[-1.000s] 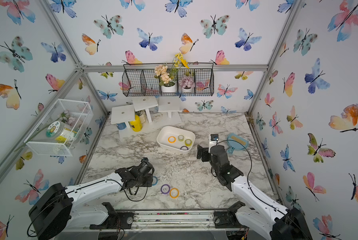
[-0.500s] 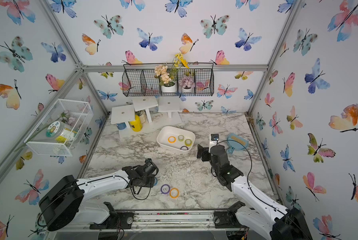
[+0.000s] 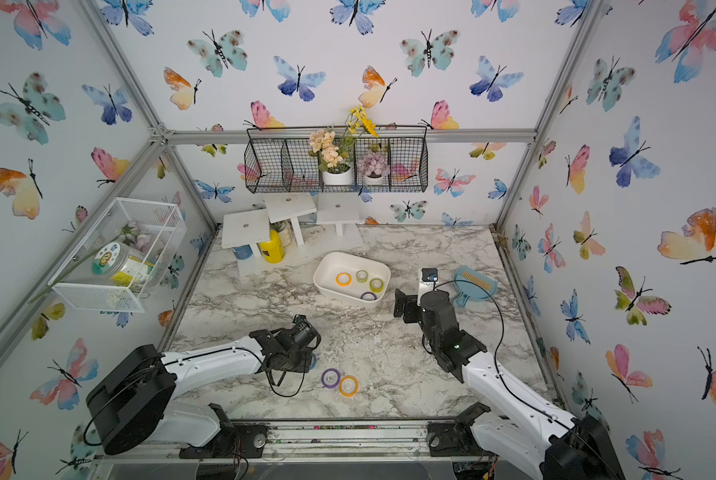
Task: Put the transparent tape into the storage box
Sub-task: Pick up the tape at the center of the board.
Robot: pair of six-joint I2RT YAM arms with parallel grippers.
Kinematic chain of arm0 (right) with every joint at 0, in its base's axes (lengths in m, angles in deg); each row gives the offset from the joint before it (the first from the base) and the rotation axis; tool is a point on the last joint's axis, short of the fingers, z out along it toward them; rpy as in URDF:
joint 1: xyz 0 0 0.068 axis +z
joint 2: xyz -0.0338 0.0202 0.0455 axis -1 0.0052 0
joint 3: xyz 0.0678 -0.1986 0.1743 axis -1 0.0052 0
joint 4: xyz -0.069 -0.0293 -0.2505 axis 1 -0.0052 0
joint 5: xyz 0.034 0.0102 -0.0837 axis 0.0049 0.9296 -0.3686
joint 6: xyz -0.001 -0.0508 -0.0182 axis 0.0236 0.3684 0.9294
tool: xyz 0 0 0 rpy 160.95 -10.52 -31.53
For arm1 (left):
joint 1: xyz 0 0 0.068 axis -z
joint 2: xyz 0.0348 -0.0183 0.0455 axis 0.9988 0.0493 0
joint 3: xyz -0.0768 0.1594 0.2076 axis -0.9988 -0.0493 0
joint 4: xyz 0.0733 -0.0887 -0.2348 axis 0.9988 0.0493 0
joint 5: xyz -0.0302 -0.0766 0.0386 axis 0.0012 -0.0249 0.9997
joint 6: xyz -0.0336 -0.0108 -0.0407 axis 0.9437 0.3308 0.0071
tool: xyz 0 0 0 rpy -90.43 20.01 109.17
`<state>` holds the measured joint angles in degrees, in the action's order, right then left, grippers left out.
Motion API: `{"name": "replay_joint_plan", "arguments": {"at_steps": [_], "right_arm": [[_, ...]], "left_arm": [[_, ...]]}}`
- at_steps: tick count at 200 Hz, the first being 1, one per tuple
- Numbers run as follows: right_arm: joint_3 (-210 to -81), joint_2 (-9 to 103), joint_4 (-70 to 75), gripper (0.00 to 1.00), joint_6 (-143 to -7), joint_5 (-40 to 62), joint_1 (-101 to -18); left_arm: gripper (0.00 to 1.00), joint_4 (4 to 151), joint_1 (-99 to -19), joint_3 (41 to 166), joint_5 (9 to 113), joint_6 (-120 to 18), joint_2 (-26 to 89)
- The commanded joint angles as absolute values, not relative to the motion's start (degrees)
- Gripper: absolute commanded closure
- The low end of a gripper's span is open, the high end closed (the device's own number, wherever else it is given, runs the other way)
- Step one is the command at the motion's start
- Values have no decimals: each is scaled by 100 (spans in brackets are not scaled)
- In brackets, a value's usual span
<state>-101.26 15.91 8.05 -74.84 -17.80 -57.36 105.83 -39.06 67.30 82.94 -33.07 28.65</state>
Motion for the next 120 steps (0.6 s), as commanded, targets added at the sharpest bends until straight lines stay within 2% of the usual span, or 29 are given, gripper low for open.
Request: {"name": "replay_joint_plan", "arguments": {"at_steps": [1, 120], "right_arm": [[-10035, 1546, 913, 1, -7569, -1908, -5736], [-10021, 1554, 930, 1, -7569, -1919, -5735]], "left_arm": [[84, 10855, -3873, 6618, 8040, -3403, 2874], [85, 11629, -3969, 8310, 8389, -4050, 3173]]}}
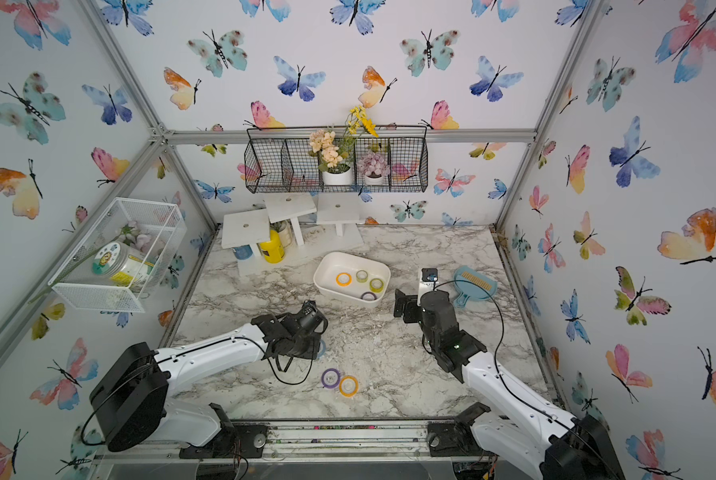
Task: Put the transparent tape into the storage box
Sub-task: Pick up the tape at the center of the board, then place the tape in the storage box.
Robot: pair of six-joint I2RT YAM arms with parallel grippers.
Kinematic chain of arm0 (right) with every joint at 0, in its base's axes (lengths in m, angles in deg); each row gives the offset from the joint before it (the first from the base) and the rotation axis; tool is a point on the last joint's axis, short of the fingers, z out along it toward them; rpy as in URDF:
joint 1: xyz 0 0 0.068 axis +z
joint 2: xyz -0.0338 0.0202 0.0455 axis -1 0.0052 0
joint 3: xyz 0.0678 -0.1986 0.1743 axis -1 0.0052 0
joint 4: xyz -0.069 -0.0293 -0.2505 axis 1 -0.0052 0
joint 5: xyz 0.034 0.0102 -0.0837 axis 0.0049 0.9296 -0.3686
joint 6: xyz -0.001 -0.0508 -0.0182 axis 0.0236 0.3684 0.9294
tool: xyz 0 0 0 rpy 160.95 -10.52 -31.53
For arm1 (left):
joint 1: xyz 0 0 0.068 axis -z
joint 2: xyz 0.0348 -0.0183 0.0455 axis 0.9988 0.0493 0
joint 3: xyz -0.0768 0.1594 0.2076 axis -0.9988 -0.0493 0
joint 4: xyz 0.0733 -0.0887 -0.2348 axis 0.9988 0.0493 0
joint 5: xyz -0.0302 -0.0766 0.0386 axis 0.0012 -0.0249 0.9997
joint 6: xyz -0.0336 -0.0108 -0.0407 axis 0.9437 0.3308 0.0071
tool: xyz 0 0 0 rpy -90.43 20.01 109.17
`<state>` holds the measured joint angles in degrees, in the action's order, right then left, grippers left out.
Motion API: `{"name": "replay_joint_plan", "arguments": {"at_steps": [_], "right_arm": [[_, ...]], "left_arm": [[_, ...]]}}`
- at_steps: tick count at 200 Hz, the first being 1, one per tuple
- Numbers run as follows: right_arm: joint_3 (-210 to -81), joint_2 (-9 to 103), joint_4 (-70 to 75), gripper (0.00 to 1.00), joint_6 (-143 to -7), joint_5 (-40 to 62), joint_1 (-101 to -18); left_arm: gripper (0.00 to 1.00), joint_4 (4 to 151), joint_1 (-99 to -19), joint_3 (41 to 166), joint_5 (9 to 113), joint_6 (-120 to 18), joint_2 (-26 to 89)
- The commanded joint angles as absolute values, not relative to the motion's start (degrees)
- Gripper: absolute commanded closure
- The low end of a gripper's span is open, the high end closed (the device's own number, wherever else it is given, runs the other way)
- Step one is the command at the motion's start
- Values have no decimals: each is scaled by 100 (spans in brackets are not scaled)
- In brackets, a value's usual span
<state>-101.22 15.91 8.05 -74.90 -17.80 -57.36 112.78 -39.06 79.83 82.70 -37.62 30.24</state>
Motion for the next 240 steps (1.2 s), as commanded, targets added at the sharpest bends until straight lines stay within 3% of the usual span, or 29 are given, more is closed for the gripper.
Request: {"name": "replay_joint_plan", "arguments": {"at_steps": [1, 64, 158, 240], "right_arm": [[-10021, 1554, 930, 1, -7569, -1922, -5731], [-10005, 1520, 921, 1, -7577, -1978, -5736], [-9986, 1493, 930, 1, -7578, -2031, -5731], [-9977, 1442, 930, 1, -7578, -2040, -5735]], "left_arm": [[85, 11631, -3970, 8328, 8388, -4054, 3181], [85, 11828, -4420, 9727, 8271, -4758, 3788], [86, 11770, -5076, 12246, 8067, -5625, 5762], [86, 11577, -5111, 13139, 7644, -5754, 6907]]}}
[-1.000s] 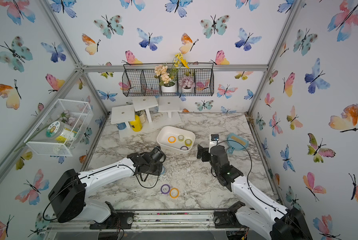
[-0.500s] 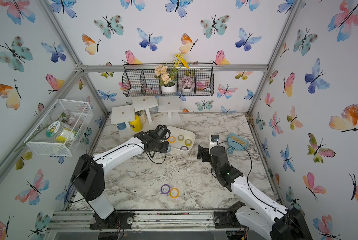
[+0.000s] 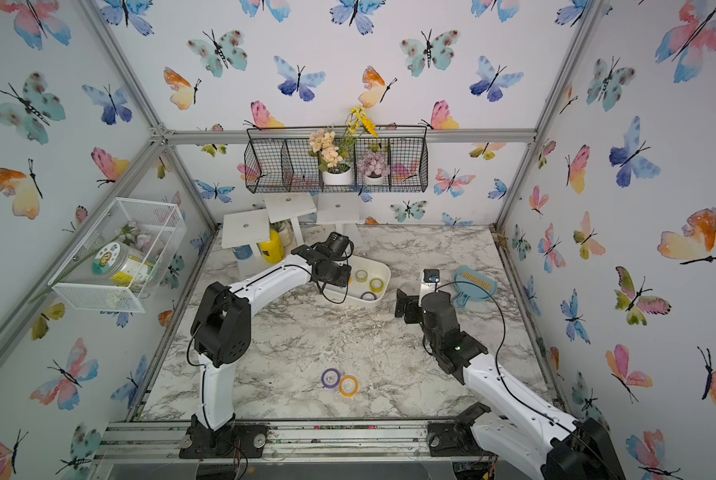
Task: Put the transparent tape into the storage box
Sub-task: Place the tape in the storage box, then move the storage box to the center of the board.
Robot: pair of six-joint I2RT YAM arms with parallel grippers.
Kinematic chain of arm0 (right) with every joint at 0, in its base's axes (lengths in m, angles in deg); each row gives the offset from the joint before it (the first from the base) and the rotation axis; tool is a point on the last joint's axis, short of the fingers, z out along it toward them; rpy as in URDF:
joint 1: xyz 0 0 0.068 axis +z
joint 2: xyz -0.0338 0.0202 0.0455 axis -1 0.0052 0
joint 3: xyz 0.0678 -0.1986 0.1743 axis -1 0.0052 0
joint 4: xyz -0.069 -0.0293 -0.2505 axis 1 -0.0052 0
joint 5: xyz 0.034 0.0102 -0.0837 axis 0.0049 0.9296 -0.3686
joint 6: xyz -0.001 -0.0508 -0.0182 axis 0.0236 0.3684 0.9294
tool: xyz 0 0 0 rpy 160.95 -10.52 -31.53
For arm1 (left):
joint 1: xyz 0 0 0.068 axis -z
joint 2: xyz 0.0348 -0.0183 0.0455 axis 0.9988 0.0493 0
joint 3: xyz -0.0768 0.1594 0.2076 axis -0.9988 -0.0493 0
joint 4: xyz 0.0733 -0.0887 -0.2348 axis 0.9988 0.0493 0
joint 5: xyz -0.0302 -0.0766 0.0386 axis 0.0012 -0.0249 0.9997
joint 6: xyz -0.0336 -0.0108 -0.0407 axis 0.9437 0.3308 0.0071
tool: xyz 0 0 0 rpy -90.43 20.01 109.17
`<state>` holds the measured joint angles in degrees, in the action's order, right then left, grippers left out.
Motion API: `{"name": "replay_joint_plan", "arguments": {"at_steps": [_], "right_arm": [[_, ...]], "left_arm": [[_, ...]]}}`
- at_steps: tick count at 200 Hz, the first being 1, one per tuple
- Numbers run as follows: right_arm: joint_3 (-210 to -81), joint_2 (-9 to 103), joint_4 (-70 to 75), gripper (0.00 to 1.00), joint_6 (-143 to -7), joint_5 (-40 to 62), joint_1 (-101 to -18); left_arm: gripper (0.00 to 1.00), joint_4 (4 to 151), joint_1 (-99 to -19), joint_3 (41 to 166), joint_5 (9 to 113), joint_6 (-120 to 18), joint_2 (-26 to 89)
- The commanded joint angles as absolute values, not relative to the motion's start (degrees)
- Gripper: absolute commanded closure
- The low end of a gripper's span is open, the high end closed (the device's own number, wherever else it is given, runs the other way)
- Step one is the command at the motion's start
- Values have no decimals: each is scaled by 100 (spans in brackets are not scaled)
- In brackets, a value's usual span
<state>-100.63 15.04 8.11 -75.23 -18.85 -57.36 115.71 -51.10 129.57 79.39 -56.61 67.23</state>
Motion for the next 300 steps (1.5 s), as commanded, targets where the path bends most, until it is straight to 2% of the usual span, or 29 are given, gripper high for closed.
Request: {"name": "replay_joint_plan", "arguments": {"at_steps": [1, 53, 77, 85, 144, 186, 200, 251, 300], "right_arm": [[-9977, 1446, 930, 1, -7578, -2040, -5735], [-9978, 1501, 945, 1, -7569, -2009, -5735], [-10002, 1607, 974, 1, -7561, -1857, -5735], [-10040, 1685, 953, 1, -7560, -1798, -5736], [-10866, 2911, 290, 0, -7669, -1436, -5736], [-12125, 4069, -551, 5, -7871, -969, -5736], [-12423, 4391, -658, 7, -8003, -911, -5736], [-13601, 5694, -1411, 22, -8143, -796, -5742], [-13912, 6179, -1700, 40, -8136, -916, -5764]], "left_arm": [[86, 11574, -5113, 13142, 7638, -5754, 6916], [82, 11513, -5113, 12976, 7612, -5713, 6766], [57, 11276, -5114, 12620, 7730, -5591, 6434], [51, 11156, -5122, 12445, 7774, -5547, 6294], [35, 10357, -5287, 11132, 7845, -5309, 4804], [8, 9612, -5333, 9617, 7912, -5001, 3371], [2, 9323, -5333, 9005, 7861, -4903, 2813], [1, 9198, -5325, 7329, 7536, -4742, 920], [1, 9356, -5312, 6126, 6946, -4587, -356]]}}
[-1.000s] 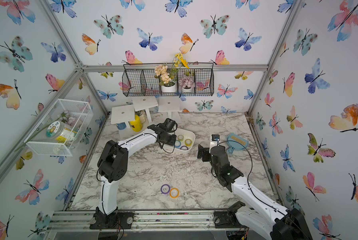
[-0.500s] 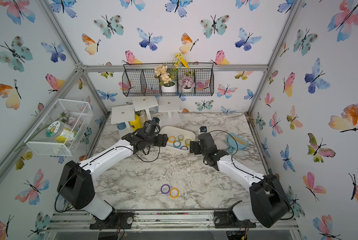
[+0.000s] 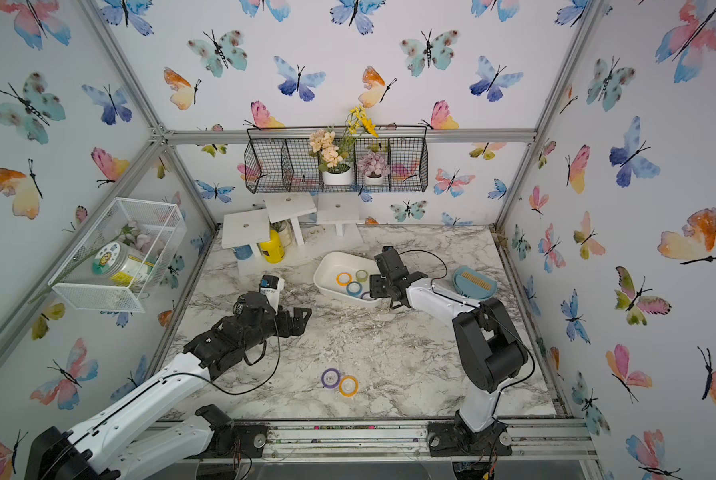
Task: Put the transparent tape into the storage box
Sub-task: Move the storage box to the center of the board.
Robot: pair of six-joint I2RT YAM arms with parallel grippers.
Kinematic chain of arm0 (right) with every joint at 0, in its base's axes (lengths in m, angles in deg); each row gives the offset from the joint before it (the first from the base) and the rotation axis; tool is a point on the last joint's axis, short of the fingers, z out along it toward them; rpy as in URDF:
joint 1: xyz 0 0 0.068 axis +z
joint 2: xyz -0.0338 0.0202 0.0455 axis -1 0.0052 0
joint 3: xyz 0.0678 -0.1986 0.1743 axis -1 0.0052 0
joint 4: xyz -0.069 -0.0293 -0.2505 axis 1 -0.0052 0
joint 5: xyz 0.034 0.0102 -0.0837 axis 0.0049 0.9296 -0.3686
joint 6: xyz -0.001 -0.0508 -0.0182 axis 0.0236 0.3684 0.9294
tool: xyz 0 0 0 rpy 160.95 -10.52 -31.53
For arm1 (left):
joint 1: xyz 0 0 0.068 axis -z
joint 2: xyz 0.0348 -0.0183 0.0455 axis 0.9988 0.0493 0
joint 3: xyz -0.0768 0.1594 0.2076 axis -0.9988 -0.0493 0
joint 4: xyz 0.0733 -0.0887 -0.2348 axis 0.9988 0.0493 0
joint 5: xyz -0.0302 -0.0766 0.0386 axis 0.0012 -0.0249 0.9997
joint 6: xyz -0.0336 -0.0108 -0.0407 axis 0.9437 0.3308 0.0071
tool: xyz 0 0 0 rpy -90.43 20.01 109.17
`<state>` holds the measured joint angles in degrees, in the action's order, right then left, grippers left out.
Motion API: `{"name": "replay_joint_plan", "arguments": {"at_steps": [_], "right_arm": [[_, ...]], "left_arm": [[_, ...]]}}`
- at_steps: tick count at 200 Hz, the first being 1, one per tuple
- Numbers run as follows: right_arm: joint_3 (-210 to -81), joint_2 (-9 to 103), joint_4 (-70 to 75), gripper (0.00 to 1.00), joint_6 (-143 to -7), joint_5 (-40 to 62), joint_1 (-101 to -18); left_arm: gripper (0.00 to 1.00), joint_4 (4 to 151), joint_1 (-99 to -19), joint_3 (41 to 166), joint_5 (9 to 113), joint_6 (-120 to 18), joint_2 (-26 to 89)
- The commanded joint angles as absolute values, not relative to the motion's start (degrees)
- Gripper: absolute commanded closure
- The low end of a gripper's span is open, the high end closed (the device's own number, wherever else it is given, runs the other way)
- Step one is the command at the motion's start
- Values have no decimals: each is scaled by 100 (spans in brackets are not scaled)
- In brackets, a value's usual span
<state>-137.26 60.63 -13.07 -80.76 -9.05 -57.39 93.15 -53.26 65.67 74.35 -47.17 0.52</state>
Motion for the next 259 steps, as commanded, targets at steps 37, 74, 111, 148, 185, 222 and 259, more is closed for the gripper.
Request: {"name": "replay_joint_plan", "arguments": {"at_steps": [37, 74, 111, 148, 185, 222, 259], "right_arm": [[-14033, 6372, -1866, 58, -8014, -881, -5780], [-14047, 6433, -1916, 71, -7870, -782, -5777], [-13945, 6296, -1988, 77, -7720, -612, -5780], [-13748, 6076, -2045, 80, -7600, -428, -5780], [-13404, 5813, -2055, 81, -7587, -64, -5780], [-12983, 5400, -2032, 81, -7578, 128, -5780], [-12800, 5180, -2061, 72, -7586, 131, -5779]], "left_arm": [[1, 9226, -5018, 5507, 6504, -4406, -884], [1, 9183, -4427, 5394, 6680, -4203, -841], [1, 9249, -3953, 5368, 7029, -4117, -820], [1, 9367, -3778, 5355, 7028, -4001, -817], [1, 9627, -3603, 5388, 7239, -3734, -661], [0, 10177, -3209, 5714, 7771, -3511, -98], [3, 10810, -2903, 6340, 8068, -3382, 824]]}}
